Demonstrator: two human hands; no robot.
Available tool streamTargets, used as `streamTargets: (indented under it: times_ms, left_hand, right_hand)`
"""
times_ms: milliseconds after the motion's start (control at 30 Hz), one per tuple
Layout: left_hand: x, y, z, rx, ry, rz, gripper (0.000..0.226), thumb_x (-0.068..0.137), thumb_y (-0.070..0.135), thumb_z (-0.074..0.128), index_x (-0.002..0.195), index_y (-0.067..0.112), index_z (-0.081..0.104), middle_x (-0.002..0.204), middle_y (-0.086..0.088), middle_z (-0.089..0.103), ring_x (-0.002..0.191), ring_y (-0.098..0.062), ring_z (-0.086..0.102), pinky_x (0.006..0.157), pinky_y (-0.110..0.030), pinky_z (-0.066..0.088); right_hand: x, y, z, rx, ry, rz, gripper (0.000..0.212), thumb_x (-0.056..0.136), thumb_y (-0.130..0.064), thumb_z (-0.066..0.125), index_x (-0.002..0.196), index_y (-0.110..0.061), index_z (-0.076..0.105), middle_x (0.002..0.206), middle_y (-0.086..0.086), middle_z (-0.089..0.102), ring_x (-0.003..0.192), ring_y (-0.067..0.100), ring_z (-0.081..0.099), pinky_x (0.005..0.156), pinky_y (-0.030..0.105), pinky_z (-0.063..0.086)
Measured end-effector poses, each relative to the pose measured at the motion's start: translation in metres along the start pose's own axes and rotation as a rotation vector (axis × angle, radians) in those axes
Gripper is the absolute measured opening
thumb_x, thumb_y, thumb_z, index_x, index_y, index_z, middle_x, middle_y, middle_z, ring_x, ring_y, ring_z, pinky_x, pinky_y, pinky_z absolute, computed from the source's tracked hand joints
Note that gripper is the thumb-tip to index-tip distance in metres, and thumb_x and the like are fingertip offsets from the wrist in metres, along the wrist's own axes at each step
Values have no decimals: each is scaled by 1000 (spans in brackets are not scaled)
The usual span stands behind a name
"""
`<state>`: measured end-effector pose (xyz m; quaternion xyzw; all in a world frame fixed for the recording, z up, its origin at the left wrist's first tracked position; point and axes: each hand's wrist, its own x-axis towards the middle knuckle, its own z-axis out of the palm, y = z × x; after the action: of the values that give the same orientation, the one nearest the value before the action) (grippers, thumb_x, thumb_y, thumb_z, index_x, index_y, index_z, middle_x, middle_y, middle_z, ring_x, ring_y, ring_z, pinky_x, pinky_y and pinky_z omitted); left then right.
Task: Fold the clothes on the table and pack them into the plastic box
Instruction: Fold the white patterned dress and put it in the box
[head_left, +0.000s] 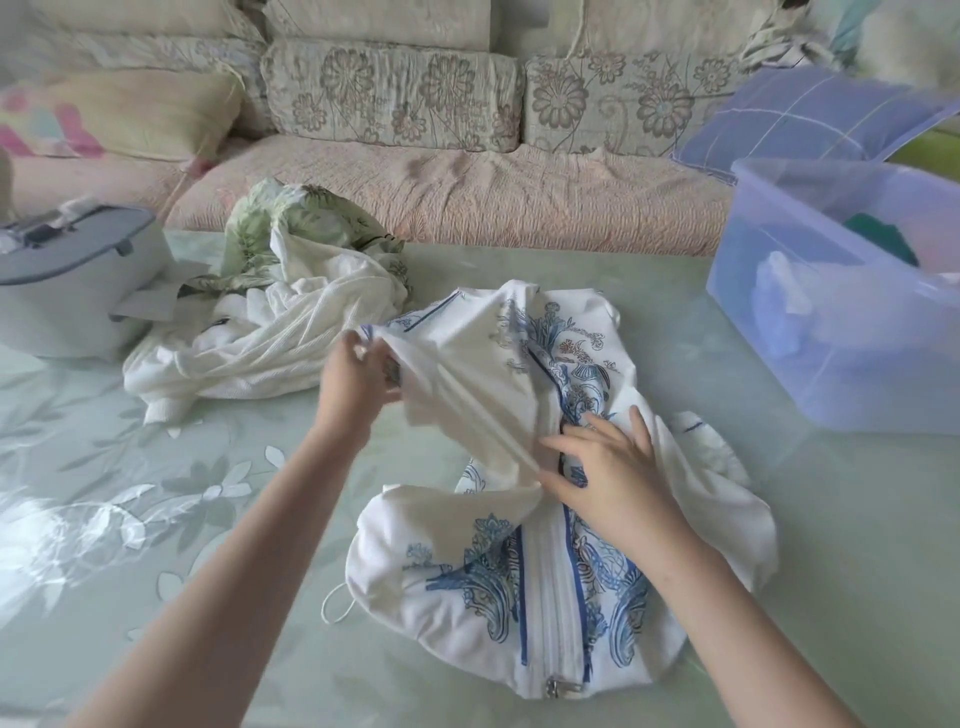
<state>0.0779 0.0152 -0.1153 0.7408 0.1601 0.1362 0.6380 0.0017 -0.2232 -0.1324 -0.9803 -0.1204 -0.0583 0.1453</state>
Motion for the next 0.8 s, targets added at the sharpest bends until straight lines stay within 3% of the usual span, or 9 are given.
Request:
streamTargets:
  times_ms: [67,133,233,300,400,533,633,667,800]
  left_hand:
    - [9,19,-16,169,145,204,11,96,26,50,100,17,44,81,-14,60,63,-25,53,61,-37,50]
    - [12,40,-31,350,247,421,8,95,28,51,98,21,48,66,-2,54,57,-20,48,56,-33,36]
    - [8,56,-41,555,293,542,17,94,28,55,101,13,60,70,-3,54,64,-23,47,58,-31,30]
    - [7,46,-40,524,234,492,23,94,33,55,102,12,63,81,-4,57,71,-21,51,61,-29,33]
    - [4,10,-41,328,40,219,25,99,29,45,99,8,59,90,-10,58,80,-23,54,67,-32,38]
    - [-4,-47,-55,647,-103,-24,15,89,5,49,101,1,58,92,-23,61,94,-40,58,62,-36,38]
    - [-12,-60,-60,825,-156,-98,48,83,2,57,129,4,47,122,-27,51,113,-40,47,91,-40,40]
    - [-14,-60,-60,822,-141,-94,57,79,2,64,133,5,46,126,-25,49,115,-39,45,94,-39,39]
    - [-20,-50,-62,683,-13,48,32,78,5,71,109,8,64,101,-15,65,90,-30,57,68,-31,38]
  right_hand:
    - [-1,1,5,-55,-37,-7,37,96,-45,44,129,-33,55,143,-8,47,143,13,21,116,39,-12]
    - [-3,2,9,-96,-67,-19,36,98,-43,39,129,-31,54,143,-9,46,145,15,17,114,41,-15]
    - [-5,5,8,-90,-18,-36,37,99,-41,41,131,-29,54,141,-8,49,144,16,23,115,41,-12]
    - [-4,4,4,-53,45,-25,36,98,-41,44,129,-28,56,137,-9,53,140,13,31,117,39,-7]
    - [-4,3,2,-18,44,-4,35,97,-40,46,128,-28,57,135,-10,54,135,10,37,118,36,-3]
    - [-3,5,-1,-10,20,0,32,97,-39,46,126,-29,58,134,-12,54,135,8,35,117,35,-4]
    - [-2,6,-4,-1,18,12,32,97,-38,47,125,-29,60,133,-13,55,135,7,35,116,34,-4]
    - [-2,6,-4,-7,7,18,32,97,-38,47,125,-29,60,134,-13,54,136,7,34,116,34,-5]
    - [-4,4,-4,-2,-15,24,31,97,-38,46,124,-29,60,135,-14,53,137,6,31,115,32,-7]
